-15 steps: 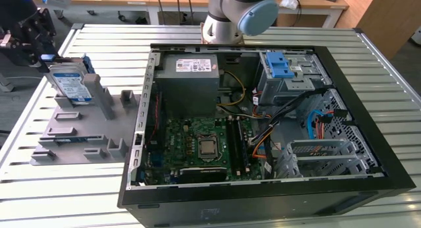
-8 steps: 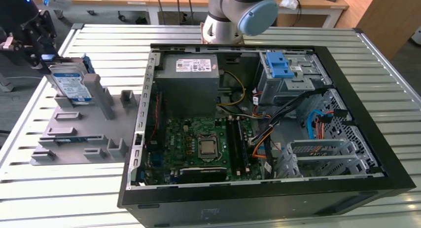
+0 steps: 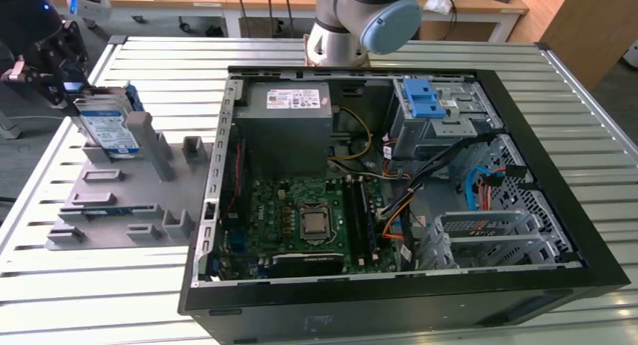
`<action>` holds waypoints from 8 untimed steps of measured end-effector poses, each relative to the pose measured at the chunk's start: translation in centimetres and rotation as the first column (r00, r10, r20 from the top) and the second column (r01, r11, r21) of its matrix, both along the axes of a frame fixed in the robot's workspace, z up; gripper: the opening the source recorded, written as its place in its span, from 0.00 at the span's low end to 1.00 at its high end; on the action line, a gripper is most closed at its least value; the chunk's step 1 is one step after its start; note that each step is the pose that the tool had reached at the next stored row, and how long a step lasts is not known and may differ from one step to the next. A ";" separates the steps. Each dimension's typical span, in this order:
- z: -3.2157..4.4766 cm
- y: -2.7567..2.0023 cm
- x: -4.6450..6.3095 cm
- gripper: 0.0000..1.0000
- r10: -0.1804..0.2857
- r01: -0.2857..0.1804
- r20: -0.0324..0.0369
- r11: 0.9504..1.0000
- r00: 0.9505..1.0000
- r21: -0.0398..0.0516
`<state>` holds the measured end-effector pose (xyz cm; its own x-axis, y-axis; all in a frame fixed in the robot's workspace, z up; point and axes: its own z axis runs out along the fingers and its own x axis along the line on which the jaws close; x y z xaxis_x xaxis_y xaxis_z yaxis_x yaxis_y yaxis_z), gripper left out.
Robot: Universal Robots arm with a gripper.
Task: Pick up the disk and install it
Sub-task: 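Pick up the disk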
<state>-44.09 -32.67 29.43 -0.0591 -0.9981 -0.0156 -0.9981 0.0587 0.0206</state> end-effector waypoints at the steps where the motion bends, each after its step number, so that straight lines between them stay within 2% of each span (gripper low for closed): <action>1: -0.11 0.00 0.0 0.56 0.001 -0.001 0.000 1.000 1.000 0.000; 8: -0.51 0.00 0.0 0.56 0.002 -0.002 0.000 1.000 1.000 0.000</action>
<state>-44.11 -32.67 28.92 -0.0566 -0.9983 -0.0154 -0.9982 0.0563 0.0209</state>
